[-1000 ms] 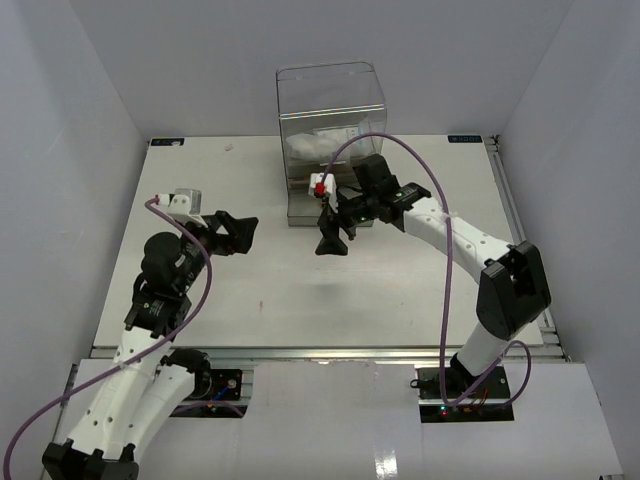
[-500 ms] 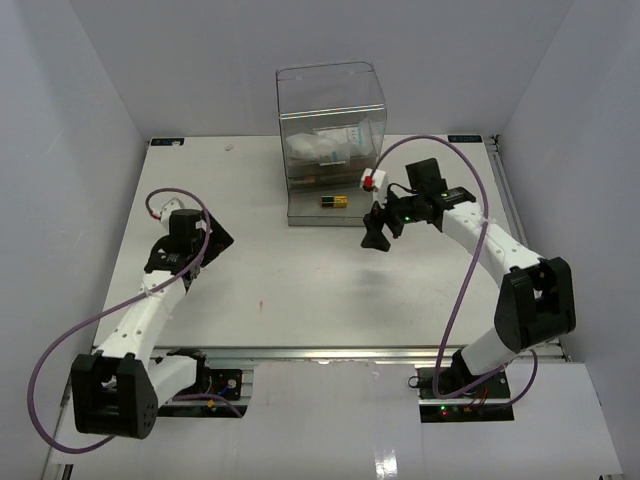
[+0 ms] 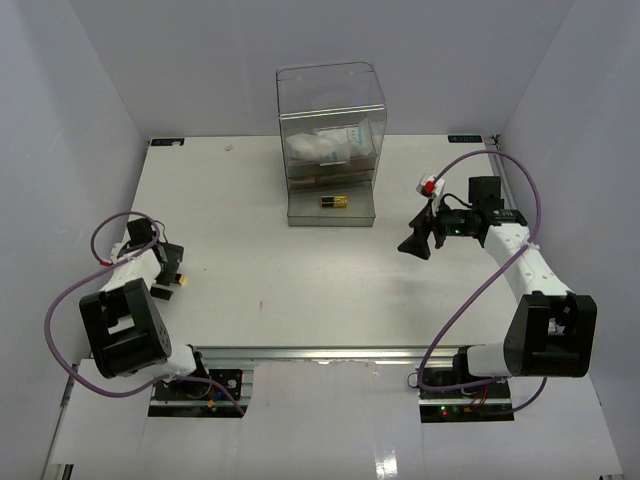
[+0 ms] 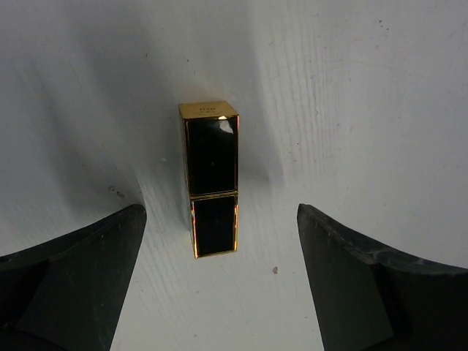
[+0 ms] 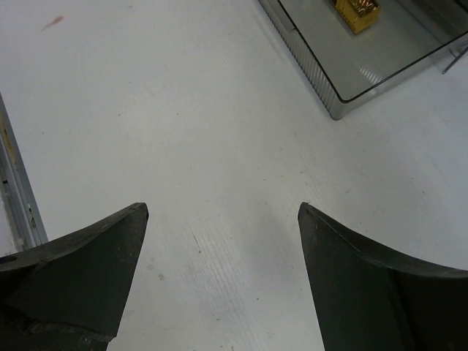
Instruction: Organize the makeup
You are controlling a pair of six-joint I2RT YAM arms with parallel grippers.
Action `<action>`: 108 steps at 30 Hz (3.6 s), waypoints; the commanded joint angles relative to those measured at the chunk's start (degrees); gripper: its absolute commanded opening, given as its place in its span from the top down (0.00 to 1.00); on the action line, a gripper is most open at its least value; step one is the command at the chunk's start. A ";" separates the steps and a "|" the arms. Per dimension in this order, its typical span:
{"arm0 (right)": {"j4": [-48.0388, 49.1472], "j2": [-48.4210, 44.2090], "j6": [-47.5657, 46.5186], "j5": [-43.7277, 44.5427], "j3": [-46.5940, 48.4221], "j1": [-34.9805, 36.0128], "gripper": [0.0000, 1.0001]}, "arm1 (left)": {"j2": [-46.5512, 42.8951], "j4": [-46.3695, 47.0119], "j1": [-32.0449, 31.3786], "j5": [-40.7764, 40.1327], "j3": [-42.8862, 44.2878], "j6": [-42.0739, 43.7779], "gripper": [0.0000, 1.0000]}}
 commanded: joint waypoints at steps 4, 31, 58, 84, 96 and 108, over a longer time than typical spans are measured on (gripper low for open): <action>0.34 -1.93 -3.41 -11.62 -2.77 -5.71 0.10 | 7.74 2.70 3.21 1.71 4.36 -0.88 0.03; 0.42 -7.13 -3.66 -13.93 -4.13 -6.49 0.10 | -10.11 28.74 -9.21 39.32 -3.60 5.06 0.83; 1.47 -9.75 -3.83 -13.00 -5.65 -6.57 0.10 | 20.64 43.82 -40.91 19.84 20.44 -19.59 0.91; 1.34 -10.17 -5.72 -14.02 -7.14 -7.28 0.10 | 18.45 52.98 -41.26 22.06 19.25 -13.45 0.26; -4.84 -14.48 -33.54 -18.90 -11.45 -2.89 0.10 | -6.64 34.77 -28.42 55.33 5.65 28.17 0.02; 4.41 13.57 -16.78 16.71 7.83 28.08 0.42 | -26.27 23.44 -27.90 37.56 1.52 42.24 0.02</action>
